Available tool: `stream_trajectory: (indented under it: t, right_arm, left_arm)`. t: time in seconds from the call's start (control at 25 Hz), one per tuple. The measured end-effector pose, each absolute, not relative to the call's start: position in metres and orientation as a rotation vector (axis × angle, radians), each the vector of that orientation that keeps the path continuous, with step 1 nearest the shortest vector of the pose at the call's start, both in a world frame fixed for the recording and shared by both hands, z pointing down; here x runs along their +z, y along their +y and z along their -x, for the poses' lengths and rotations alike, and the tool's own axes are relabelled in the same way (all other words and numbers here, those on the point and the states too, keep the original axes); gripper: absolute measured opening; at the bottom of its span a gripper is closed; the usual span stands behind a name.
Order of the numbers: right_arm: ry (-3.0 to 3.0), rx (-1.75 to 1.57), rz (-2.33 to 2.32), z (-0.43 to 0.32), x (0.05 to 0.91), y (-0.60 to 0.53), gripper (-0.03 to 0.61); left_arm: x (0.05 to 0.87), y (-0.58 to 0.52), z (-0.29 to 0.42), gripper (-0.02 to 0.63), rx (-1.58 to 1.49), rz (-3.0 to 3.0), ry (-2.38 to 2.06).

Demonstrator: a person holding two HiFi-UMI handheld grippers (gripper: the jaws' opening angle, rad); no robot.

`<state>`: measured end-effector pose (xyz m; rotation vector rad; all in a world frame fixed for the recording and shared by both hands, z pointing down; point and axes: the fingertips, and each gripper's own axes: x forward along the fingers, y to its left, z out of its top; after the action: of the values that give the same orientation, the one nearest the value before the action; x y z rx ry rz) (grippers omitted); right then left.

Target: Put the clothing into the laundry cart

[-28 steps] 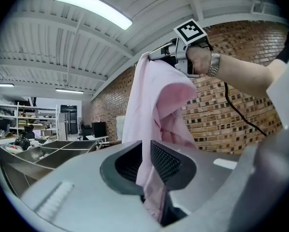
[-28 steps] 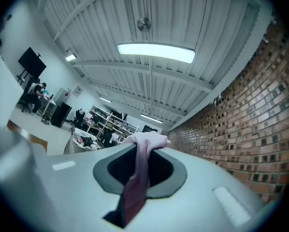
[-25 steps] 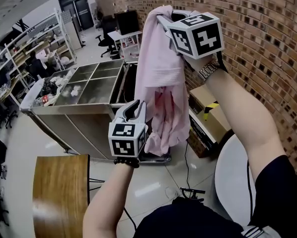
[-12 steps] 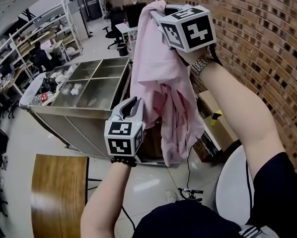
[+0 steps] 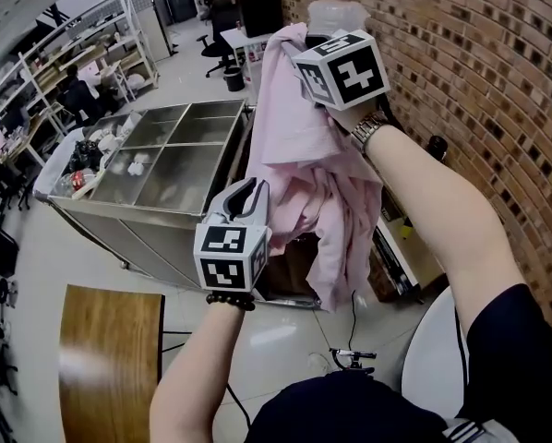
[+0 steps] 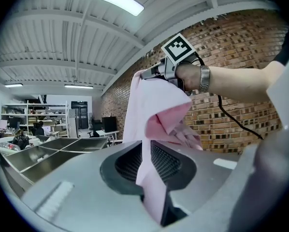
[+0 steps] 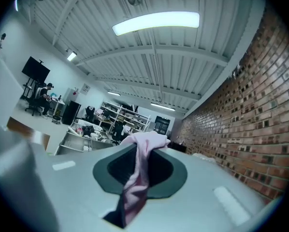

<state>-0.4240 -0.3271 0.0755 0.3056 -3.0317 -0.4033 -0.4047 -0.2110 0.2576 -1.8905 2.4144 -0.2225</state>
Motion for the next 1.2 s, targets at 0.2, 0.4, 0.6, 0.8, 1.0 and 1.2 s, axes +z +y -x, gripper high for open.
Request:
stream_trajectory:
  t: [0.2,0.4,0.6,0.8,1.0,1.2]
  right_arm:
    - [-2.98,-0.37,-0.252,0.461,0.123,-0.351,0.044]
    - [-2.905,-0.339,-0.196,0.495,0.181,-0.37,0.044]
    - [-2.82,-0.293,-0.142,0.517,0.239,-0.387,0.048]
    - [-2.676,-0.237,-0.08,0.524,0.299,-0.398,0.071]
    - [-2.563,-0.195,0.001,0.516,0.338,-0.402,0.143]
    - [-2.542,-0.156,0.007,0.503,0.349,-0.404,0.183]
  left_arm:
    - [0.27,-0.232,0.421,0.058,-0.253,1.9,2.422]
    - [0.274,-0.251,0.434,0.057,-0.24,1.899,2.423]
    - [0.284,-0.266,0.445,0.058,-0.242,1.905,2.429]
    - [0.291,-0.278,0.449,0.058,-0.25,1.921,2.433]
    - [0.292,-0.285,0.448,0.058,-0.257,1.939,2.431]
    - [0.292,-0.287,0.446,0.058,-0.257,1.954,2.419]
